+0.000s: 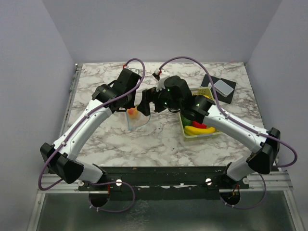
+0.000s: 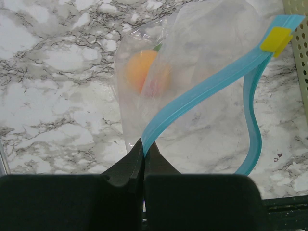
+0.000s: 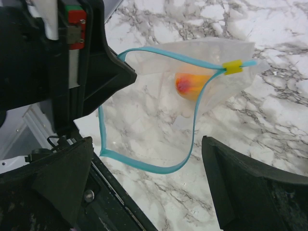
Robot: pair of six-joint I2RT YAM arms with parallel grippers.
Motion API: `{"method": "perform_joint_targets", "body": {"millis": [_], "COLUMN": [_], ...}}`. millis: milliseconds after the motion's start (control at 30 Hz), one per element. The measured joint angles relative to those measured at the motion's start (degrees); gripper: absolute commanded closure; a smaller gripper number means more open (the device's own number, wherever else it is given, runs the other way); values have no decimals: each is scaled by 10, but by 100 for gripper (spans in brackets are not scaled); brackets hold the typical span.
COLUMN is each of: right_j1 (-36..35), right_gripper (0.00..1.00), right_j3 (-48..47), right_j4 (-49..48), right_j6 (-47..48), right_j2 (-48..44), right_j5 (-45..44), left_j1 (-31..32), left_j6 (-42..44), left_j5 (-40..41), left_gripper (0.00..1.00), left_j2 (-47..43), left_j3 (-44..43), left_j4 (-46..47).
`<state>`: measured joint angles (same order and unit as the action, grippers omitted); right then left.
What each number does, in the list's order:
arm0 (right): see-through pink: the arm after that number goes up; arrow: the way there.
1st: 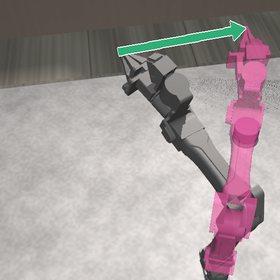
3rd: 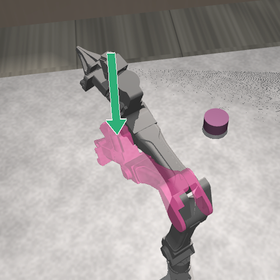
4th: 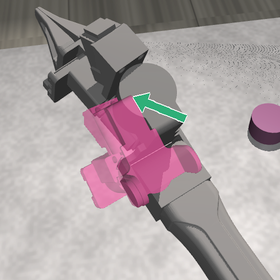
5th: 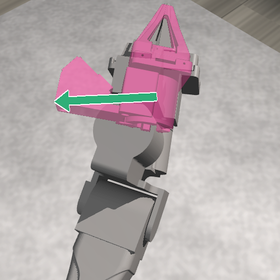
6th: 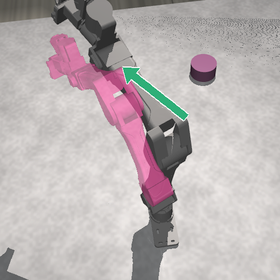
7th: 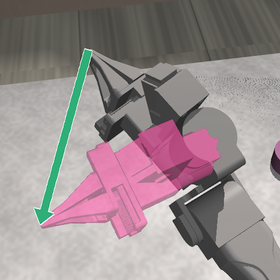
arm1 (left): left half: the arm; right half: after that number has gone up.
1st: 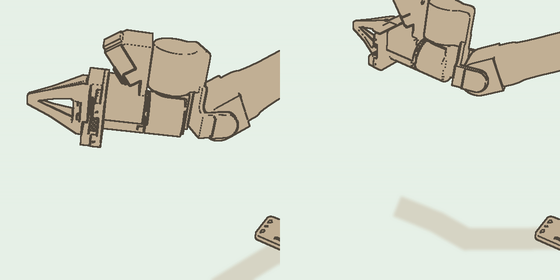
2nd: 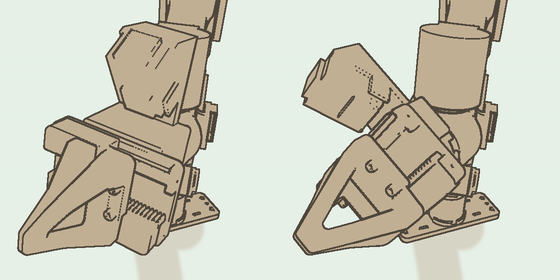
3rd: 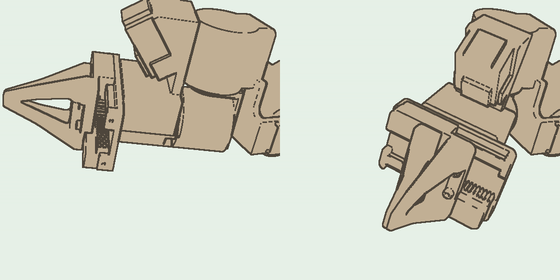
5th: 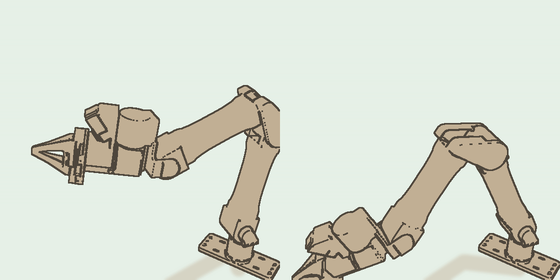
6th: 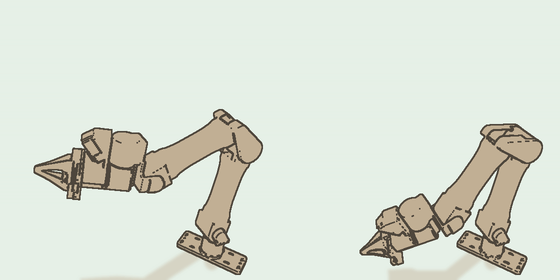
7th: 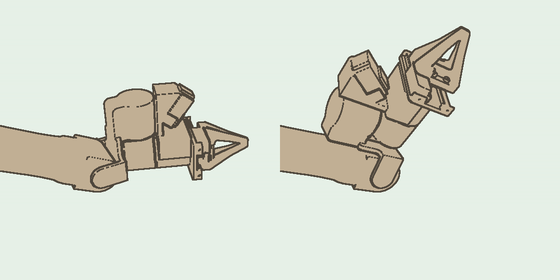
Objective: Place the food in the zip-top bag and seal the zipper
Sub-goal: Place the fake fruit in the zipper food storage bag, then pick up the fake fruit from the bin.
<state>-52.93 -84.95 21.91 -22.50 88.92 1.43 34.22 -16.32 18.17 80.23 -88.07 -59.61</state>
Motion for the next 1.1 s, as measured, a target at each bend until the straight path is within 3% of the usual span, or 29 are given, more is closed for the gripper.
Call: {"method": "perform_joint_targets", "body": {"millis": [433, 800, 1100], "right_j1": [0, 1, 50], "right_gripper": [1, 1, 2], "right_j3": [54, 73, 108], "right_j4": [89, 223, 267], "right_j6": [-7, -51, -77], "right_j2": [-139, -160, -160], "right_j5": [-150, -292, -316], "left_j1": [0, 0, 0], "left_j6": [0, 0, 0], "left_j5": [0, 0, 0], "left_gripper": [100, 100, 100], "left_j2": [0, 0, 0], "left_j3": [0, 0, 0], "left_j4": [4, 4, 12]}}
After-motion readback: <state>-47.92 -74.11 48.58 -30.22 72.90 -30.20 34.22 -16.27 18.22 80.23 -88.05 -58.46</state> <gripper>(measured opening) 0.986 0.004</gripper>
